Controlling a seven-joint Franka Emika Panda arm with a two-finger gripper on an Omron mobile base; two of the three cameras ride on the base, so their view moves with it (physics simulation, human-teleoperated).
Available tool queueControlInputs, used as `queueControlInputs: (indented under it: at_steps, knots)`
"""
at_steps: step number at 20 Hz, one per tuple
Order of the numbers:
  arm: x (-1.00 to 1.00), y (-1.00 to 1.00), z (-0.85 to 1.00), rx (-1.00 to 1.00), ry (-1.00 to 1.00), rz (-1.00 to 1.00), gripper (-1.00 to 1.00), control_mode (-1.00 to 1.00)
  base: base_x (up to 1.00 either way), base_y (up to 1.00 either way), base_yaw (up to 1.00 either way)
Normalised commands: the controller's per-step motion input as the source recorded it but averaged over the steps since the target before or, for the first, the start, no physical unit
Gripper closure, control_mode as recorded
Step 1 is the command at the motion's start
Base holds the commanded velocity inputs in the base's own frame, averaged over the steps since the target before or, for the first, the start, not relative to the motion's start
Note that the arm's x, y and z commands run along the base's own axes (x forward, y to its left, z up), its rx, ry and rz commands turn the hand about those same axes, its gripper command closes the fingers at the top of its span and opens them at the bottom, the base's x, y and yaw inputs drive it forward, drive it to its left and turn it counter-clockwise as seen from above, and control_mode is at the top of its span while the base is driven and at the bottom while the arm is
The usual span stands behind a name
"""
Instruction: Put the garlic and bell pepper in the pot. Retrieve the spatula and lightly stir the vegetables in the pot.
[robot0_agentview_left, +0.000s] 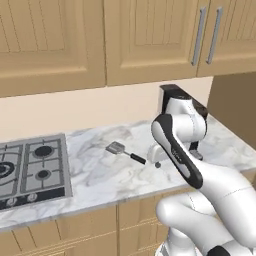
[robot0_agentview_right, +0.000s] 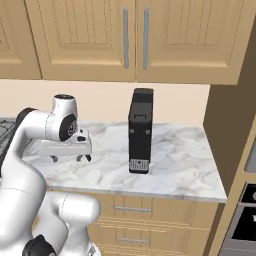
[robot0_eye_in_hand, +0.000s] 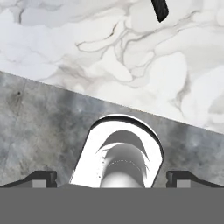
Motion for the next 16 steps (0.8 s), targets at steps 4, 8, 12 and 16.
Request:
queueControlInputs:
  at_steps: [4, 8, 12, 16]
  knots:
    - [0.0, 0.0, 0.0, 0.0, 0.0, 0.0, -1.0, 1.0, 0.41, 0.01, 0.29]
    - [0.0, 0.0, 0.0, 0.0, 0.0, 0.0, -1.0, 1.0, 0.58, -0.11, 0.22]
    - [0.0, 0.0, 0.0, 0.0, 0.0, 0.0, -1.0, 1.0, 0.26, -0.15, 0.09]
    - [0.0, 0.0, 0.0, 0.0, 0.0, 0.0, -1.0, 1.0, 0.36, 0.0, 0.0]
